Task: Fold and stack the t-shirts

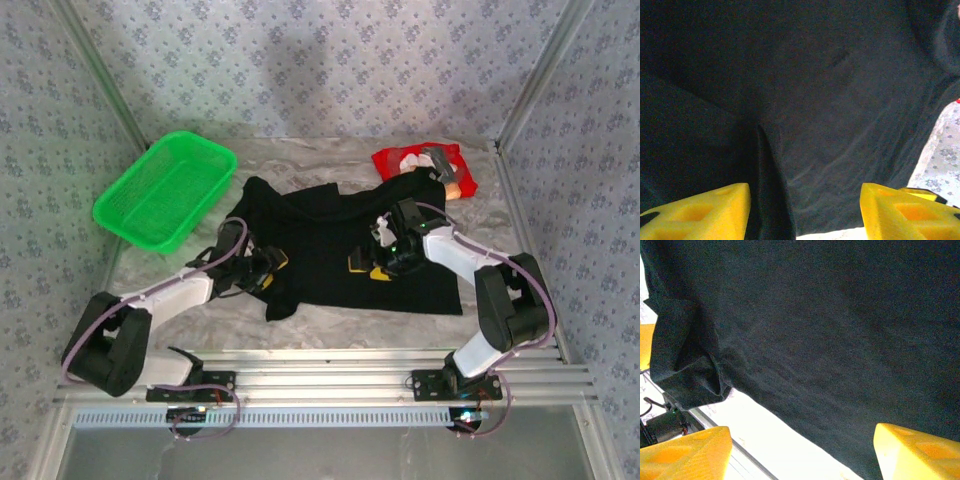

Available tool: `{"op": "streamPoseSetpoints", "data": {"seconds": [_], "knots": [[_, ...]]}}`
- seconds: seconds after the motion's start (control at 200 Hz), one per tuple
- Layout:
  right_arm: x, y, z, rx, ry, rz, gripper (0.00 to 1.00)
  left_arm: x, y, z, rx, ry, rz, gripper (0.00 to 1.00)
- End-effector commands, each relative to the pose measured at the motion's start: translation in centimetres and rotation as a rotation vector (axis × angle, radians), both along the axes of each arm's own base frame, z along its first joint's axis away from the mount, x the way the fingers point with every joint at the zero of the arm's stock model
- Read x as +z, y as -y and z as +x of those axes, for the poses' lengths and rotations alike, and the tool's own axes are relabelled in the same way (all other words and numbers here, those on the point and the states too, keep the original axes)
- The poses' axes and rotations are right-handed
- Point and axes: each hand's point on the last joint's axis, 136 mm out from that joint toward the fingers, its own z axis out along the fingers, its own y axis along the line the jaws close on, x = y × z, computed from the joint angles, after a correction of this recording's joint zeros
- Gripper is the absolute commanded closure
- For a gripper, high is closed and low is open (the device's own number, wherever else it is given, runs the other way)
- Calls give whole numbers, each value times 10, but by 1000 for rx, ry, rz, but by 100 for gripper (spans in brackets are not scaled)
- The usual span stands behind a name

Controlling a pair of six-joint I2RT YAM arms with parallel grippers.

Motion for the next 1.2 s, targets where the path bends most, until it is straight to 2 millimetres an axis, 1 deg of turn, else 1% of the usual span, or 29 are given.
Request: {"op": "streamPoseSetpoints", "data": {"seconds": [0.0,0.06,0.165,0.245,0.335,0.39,0.42,0.43,0.455,0.545,0.635,0.73,0.77,0.815,0.894,0.969,1.074,1.139,1.194], "knots": [[5,4,-5,10,4,3,23,11,10,7,-36,27,-13,42],[5,5,-5,11,4,5,23,12,12,10,-42,31,-11,43],[5,6,-5,9,2,6,23,12,18,14,-59,27,-8,50],[6,9,-5,5,2,6,23,9,20,13,-73,10,2,59],[7,16,-7,-5,-2,1,23,6,21,9,-92,-11,8,71],[8,24,-8,-18,-10,-8,23,5,20,4,-109,-23,17,74],[10,29,-5,-30,1,-9,23,3,19,1,-117,-33,23,75],[9,32,-9,-34,-14,-14,23,3,18,0,-119,-36,25,75],[10,37,-9,-47,-20,-16,23,1,18,-2,-126,-46,29,76],[14,56,-9,-96,-23,-11,23,-7,13,-13,-141,-87,41,81],[18,70,-10,-130,-15,-6,23,-15,9,-20,-153,-119,57,86],[20,81,-10,-160,-14,-5,23,-17,8,-23,-158,-129,62,95],[21,85,-11,-173,-13,-5,23,-16,7,-22,-158,-127,63,100],[22,90,-12,-187,-14,-4,23,-13,5,-22,-153,-120,71,100],[23,103,-14,-224,-7,-17,23,-2,3,-17,-148,-85,78,100],[20,122,-17,-302,-26,-54,22,18,2,-11,-144,-33,83,100],[10,154,-24,-456,-96,-81,21,61,-2,-2,-131,77,93,100],[5,173,-30,-557,-147,-100,21,89,-9,-1,-123,144,116,100],[3,187,-33,-625,-174,-133,23,107,-17,-3,-118,186,144,100]]}}
